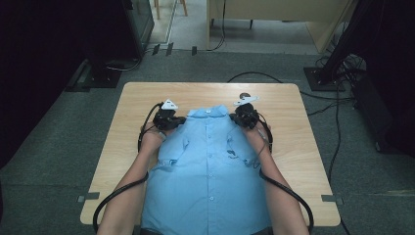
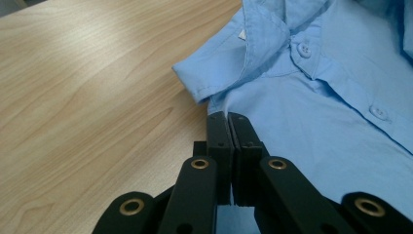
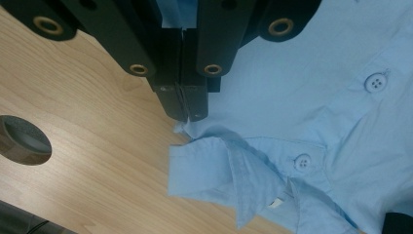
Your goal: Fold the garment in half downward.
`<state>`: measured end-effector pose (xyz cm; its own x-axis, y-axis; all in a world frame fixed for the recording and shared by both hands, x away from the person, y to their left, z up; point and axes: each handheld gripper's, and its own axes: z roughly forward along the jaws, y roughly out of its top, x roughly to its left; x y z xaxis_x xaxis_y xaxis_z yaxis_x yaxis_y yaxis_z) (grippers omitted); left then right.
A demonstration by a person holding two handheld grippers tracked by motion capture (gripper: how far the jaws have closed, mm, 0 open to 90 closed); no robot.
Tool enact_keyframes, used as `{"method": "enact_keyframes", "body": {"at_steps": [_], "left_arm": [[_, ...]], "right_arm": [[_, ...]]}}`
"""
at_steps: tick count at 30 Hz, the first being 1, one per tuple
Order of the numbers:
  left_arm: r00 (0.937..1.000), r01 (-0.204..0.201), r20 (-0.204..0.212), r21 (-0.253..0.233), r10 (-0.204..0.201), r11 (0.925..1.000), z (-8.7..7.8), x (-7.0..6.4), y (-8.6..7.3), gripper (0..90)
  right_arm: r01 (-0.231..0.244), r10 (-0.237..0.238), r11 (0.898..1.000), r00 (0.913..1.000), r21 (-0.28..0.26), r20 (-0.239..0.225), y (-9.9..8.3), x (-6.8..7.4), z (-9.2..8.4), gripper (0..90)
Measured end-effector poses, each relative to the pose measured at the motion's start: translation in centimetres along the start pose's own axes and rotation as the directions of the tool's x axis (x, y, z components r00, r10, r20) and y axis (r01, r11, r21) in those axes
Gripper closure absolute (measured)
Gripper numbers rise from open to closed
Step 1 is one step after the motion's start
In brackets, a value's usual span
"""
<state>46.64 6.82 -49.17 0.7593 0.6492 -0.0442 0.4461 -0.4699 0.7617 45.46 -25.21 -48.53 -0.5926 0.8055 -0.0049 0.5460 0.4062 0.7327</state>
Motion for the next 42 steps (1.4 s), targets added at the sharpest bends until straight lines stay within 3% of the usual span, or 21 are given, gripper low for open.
{"method": "enact_keyframes", "body": {"at_steps": [6, 19, 42], "left_arm": [[1.0, 0.006, -0.003, -0.026, -0.006, 0.9996, -0.5, 0.2, 0.6, 88.8], [0.9989, -0.038, -0.029, -0.058, 0.036, 0.9976, -1.5, -0.1, 2.5, 88.8], [0.9972, -0.048, -0.063, -0.113, 0.041, 0.9924, -3.6, 0.0, 4.8, 88.8]], "right_arm": [[-0.022, 0.022, 0.999, 0.9997, -0.042, -0.003, 0.2, -0.2, -0.7, 89.4], [0.022, -0.02, 0.998, 0.9994, -0.064, 0.028, 1.4, -0.3, -2.3, 89.4], [0.036, -0.032, 0.991, 0.9988, -0.127, 0.038, 3.7, -0.3, -4.8, 89.4]]}}
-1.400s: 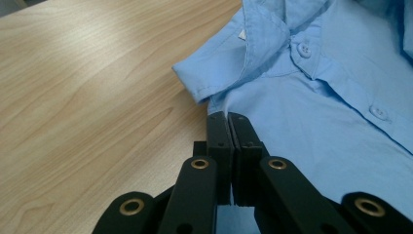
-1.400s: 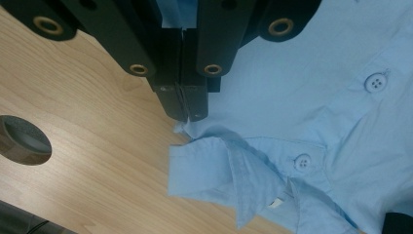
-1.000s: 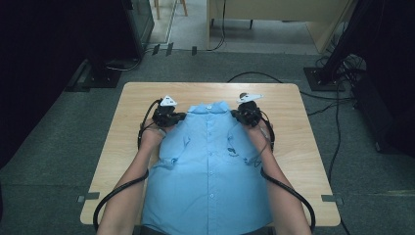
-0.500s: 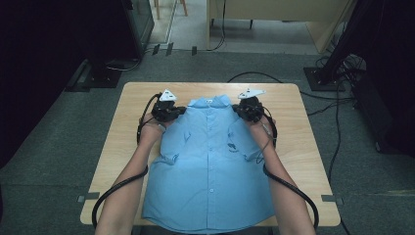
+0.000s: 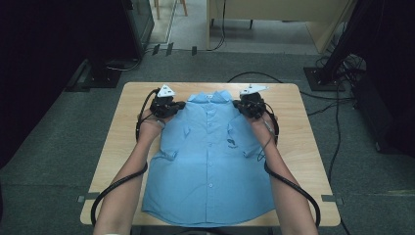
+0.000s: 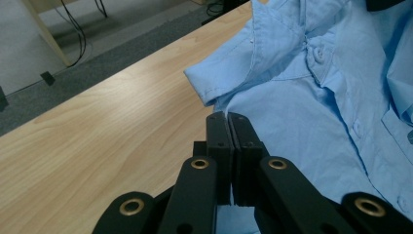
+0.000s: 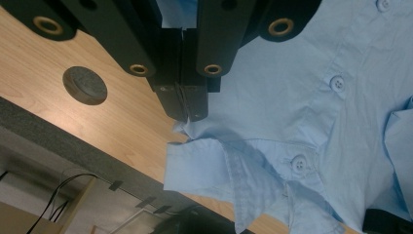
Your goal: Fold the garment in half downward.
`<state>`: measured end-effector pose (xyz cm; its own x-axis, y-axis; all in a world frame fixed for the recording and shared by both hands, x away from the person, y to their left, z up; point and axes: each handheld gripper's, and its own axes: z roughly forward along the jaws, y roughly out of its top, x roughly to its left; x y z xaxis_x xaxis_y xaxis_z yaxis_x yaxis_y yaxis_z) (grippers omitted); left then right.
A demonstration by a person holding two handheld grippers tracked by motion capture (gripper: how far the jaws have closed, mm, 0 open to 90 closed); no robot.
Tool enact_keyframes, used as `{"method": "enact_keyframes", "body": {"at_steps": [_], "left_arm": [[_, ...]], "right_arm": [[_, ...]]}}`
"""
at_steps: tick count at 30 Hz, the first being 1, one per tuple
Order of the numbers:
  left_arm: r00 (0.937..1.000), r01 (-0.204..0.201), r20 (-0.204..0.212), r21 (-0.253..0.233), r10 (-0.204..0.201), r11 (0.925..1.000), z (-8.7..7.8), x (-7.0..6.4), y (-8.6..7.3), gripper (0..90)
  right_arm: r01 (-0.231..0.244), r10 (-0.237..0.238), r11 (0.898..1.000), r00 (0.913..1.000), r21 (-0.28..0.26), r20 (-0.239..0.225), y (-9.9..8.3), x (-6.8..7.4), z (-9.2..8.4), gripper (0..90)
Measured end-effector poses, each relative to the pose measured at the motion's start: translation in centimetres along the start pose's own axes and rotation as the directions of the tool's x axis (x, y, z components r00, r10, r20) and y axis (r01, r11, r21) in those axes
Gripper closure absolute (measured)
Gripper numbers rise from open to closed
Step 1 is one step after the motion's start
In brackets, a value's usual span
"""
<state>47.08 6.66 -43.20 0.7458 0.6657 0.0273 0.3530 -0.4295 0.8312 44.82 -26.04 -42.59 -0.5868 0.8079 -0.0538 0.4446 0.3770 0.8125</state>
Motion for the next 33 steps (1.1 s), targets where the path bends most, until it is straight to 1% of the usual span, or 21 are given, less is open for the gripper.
{"method": "enact_keyframes", "body": {"at_steps": [5, 8, 9, 12, 19, 22, 24, 26, 30, 33], "left_arm": [[1.0, -0.004, -0.005, -0.013, 0.004, 0.9999, -0.4, 0.1, 0.5, 88.7], [0.9999, -0.007, -0.013, -0.022, 0.007, 0.9997, -0.7, 0.2, 0.8, 88.7], [0.9999, -0.001, -0.013, -0.031, 0.001, 0.9995, -0.9, 0.2, 1.0, 88.8], [0.9999, -0.001, -0.015, -0.04, 0.0, 0.9992, -1.2, 0.3, 1.3, 88.8], [0.9993, -0.024, -0.029, -0.057, 0.022, 0.9981, -2.2, 0.3, 2.4, 88.7], [0.9992, -0.025, -0.034, -0.081, 0.022, 0.9964, -2.7, 0.3, 2.8, 88.8], [0.9992, -0.013, -0.04, -0.099, 0.009, 0.995, -3.0, 0.4, 3.2, 88.7], [0.9989, -0.018, -0.045, -0.106, 0.013, 0.9942, -3.2, 0.3, 3.5, 88.7], [0.9985, -0.026, -0.051, -0.119, 0.02, 0.9926, -3.8, 0.2, 4.0, 88.7], [0.998, -0.04, -0.054, -0.132, 0.033, 0.9904, -4.5, 0.1, 4.5, 88.7]], "right_arm": [[0.003, -0.003, 1.0, 1.0, -0.006, 0.002, 0.5, 0.0, -0.3, 89.4], [0.012, -0.012, 1.0, 0.9999, -0.01, 0.004, 0.8, 0.0, -0.5, 89.4], [0.018, -0.018, 1.0, 0.9998, -0.014, 0.008, 1.1, 0.1, -0.7, 89.4], [0.018, -0.018, 1.0, 0.9998, -0.02, 0.009, 1.4, 0.1, -0.9, 89.4], [0.04, -0.039, 0.998, 0.999, -0.039, 0.024, 2.8, 0.3, -1.8, 89.4], [0.053, -0.052, 0.997, 0.9983, -0.05, 0.029, 3.4, 0.3, -2.3, 89.4], [0.062, -0.06, 0.996, 0.9976, -0.06, 0.035, 3.9, 0.4, -2.8, 89.4], [0.069, -0.066, 0.995, 0.9971, -0.071, 0.039, 4.4, 0.4, -3.2, 89.4], [0.088, -0.084, 0.993, 0.9952, -0.075, 0.05, 5.0, 0.6, -3.8, 89.4], [0.097, -0.093, 0.992, 0.9942, -0.086, 0.055, 5.5, 0.7, -4.3, 89.4]]}}
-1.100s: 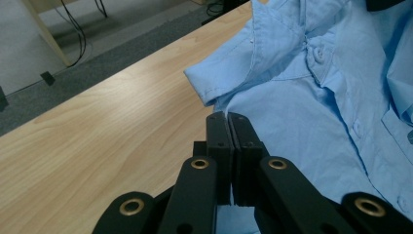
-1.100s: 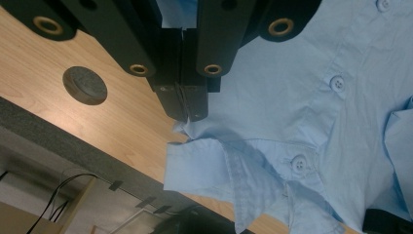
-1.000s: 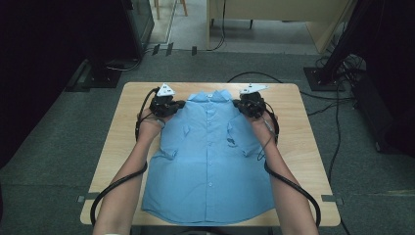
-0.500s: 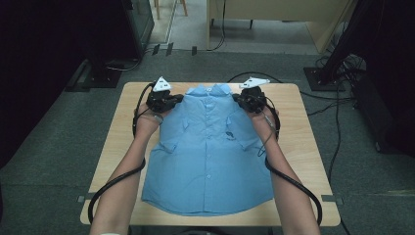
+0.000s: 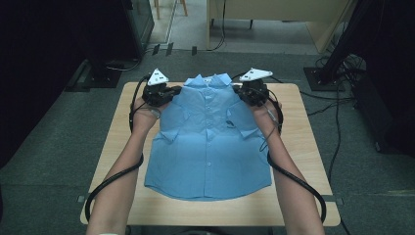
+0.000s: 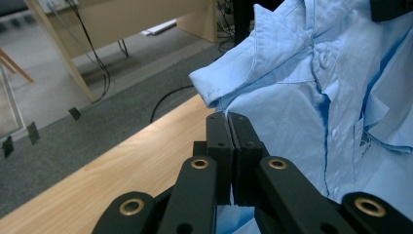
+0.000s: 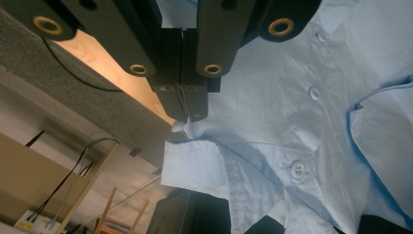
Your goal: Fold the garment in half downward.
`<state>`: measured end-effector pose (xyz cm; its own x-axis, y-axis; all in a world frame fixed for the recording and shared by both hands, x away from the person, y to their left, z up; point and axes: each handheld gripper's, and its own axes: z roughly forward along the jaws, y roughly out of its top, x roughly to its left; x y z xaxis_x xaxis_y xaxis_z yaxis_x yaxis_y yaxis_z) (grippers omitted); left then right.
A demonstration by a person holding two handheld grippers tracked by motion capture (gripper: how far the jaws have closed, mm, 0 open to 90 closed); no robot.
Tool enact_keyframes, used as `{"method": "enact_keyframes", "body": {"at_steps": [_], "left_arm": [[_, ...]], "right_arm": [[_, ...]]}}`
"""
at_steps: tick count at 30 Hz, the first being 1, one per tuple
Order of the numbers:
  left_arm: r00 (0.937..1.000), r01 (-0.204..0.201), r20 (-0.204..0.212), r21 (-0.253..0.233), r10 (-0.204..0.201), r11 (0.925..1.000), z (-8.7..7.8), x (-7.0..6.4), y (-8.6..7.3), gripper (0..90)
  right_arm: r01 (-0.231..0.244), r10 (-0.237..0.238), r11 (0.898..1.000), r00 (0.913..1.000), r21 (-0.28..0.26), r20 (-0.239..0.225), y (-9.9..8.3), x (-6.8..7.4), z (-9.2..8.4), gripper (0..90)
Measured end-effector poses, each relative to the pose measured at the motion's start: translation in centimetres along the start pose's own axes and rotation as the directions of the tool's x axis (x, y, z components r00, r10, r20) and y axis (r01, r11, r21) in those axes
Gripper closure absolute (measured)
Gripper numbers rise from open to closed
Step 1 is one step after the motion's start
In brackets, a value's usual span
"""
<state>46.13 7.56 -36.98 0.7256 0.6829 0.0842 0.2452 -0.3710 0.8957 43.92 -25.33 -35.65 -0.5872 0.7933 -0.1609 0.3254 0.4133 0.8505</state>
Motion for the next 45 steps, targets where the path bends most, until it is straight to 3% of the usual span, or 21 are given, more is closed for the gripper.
{"method": "enact_keyframes", "body": {"at_steps": [6, 10, 17, 20, 23, 26, 34, 41, 45], "left_arm": [[1.0, -0.008, -0.006, -0.093, 0.007, 0.9957, -2.0, -0.1, 1.7, 88.7], [0.9999, -0.008, -0.009, -0.076, 0.007, 0.9971, -2.1, 0.0, 1.9, 88.6], [0.9997, 0.001, 0.024, -0.049, 0.0, 0.9988, -1.3, -1.1, -1.4, 88.6], [0.9988, 0.015, 0.047, -0.06, -0.013, 0.9981, -1.6, -1.6, -2.7, 88.6], [0.9977, 0.019, 0.066, -0.071, -0.014, 0.9973, -2.0, -2.3, -3.6, 88.7], [0.9979, -0.016, 0.061, -0.079, 0.02, 0.9968, -2.7, -3.4, -4.4, 88.7], [0.996, -0.043, 0.076, -0.066, 0.048, 0.9969, -4.6, -5.5, -6.6, 88.6], [0.9942, 0.0, 0.108, -0.055, 0.006, 0.9985, -5.4, -6.5, -9.3, 88.6], [0.9925, 0.01, 0.122, -0.038, -0.006, 0.9992, -5.7, -7.1, -10.3, 88.6]], "right_arm": [[0.021, -0.021, 0.998, 0.9997, -0.054, 0.009, 1.7, 0.0, -1.8, 89.4], [0.049, -0.048, 0.998, 0.9987, -0.05, 0.018, 2.7, 0.1, -2.2, 89.3], [0.047, -0.047, 0.999, 0.9989, -0.002, 0.003, 0.0, 0.8, -1.0, 89.3], [0.043, -0.043, 0.999, 0.999, 0.007, -0.01, -1.3, 1.3, -0.9, 89.2], [0.046, -0.046, 0.999, 0.9987, 0.001, -0.021, -2.4, 1.8, -1.5, 89.2], [0.043, -0.043, 0.999, 0.9985, -0.012, -0.034, -3.4, 2.5, -2.3, 89.2], [0.07, -0.072, 0.997, 0.9952, -0.019, -0.067, -5.7, 4.8, -4.5, 89.1], [0.096, -0.097, 0.995, 0.9914, -0.012, -0.088, -7.5, 6.8, -5.3, 89.0], [0.085, -0.084, 0.996, 0.9904, 0.004, -0.11, -8.8, 7.8, -5.6, 89.1]]}}
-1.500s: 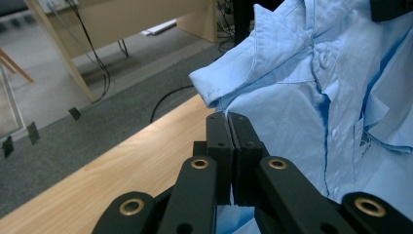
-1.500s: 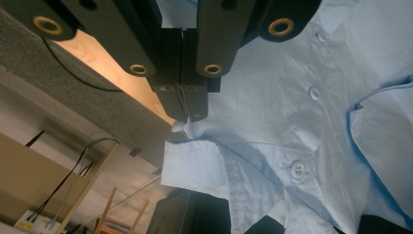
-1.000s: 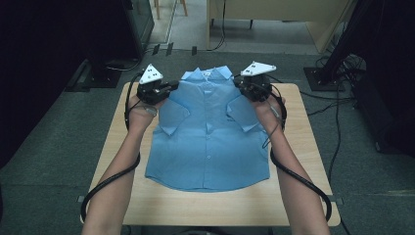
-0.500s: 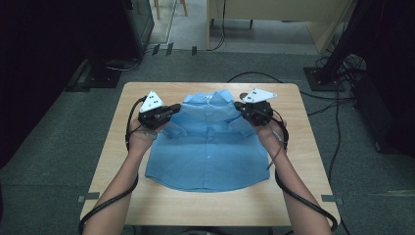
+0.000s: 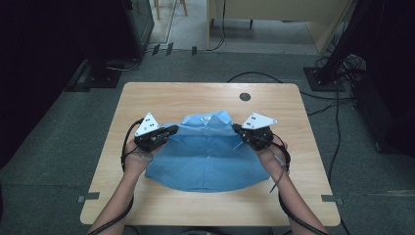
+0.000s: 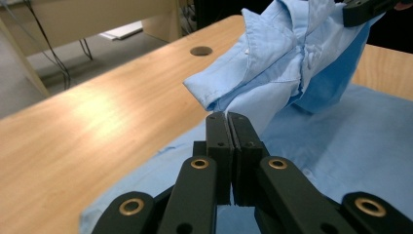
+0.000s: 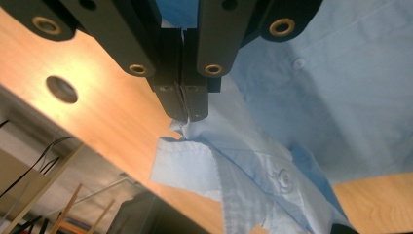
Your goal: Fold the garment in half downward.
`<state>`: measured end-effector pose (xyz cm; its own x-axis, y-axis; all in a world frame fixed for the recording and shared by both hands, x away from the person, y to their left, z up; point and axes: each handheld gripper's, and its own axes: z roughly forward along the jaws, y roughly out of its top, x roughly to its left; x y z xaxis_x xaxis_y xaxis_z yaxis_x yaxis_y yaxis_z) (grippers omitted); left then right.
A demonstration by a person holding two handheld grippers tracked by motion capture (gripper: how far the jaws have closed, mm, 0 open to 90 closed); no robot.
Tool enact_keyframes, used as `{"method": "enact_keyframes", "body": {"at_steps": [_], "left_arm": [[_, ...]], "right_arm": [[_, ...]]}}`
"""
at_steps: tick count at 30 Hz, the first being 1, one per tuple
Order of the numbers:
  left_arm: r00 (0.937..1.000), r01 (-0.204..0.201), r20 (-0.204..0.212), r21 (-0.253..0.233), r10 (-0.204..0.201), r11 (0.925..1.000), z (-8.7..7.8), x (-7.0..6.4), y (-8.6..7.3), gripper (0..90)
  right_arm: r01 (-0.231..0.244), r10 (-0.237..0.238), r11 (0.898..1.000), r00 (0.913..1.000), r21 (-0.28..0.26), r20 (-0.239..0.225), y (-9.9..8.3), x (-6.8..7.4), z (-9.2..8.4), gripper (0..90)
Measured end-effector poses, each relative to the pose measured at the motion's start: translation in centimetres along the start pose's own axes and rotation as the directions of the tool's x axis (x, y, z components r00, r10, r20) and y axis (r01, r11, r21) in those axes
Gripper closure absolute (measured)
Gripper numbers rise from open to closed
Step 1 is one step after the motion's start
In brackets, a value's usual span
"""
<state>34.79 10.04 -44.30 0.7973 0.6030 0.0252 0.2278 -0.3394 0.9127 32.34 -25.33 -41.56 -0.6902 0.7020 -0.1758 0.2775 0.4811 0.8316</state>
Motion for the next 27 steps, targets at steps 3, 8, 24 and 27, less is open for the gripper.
{"method": "enact_keyframes", "body": {"at_steps": [3, 8, 24, 27], "left_arm": [[0.9998, 0.016, 0.009, 0.001, -0.016, 0.9999, -0.2, -0.4, -0.7, 88.6], [0.9992, 0.033, 0.022, 0.018, -0.033, 0.9993, -0.3, -1.2, -1.9, 88.5], [0.9945, 0.062, 0.077, 0.108, -0.071, 0.9922, -0.7, -3.2, -4.7, 88.5], [0.9928, 0.069, 0.089, 0.123, -0.08, 0.9901, -0.8, -3.4, -5.1, 88.4]], "right_arm": [[-0.013, 0.013, 1.0, 0.9998, 0.009, -0.014, -1.0, 0.7, 0.0, 89.1], [-0.04, 0.04, 0.999, 0.9984, 0.012, -0.039, -2.2, 1.5, -0.3, 89.0], [-0.076, 0.083, 0.995, 0.9918, 0.065, -0.098, -5.6, 3.5, -0.4, 89.0], [-0.101, 0.109, 0.992, 0.9868, 0.071, -0.119, -6.2, 3.6, -0.4, 89.0]]}}
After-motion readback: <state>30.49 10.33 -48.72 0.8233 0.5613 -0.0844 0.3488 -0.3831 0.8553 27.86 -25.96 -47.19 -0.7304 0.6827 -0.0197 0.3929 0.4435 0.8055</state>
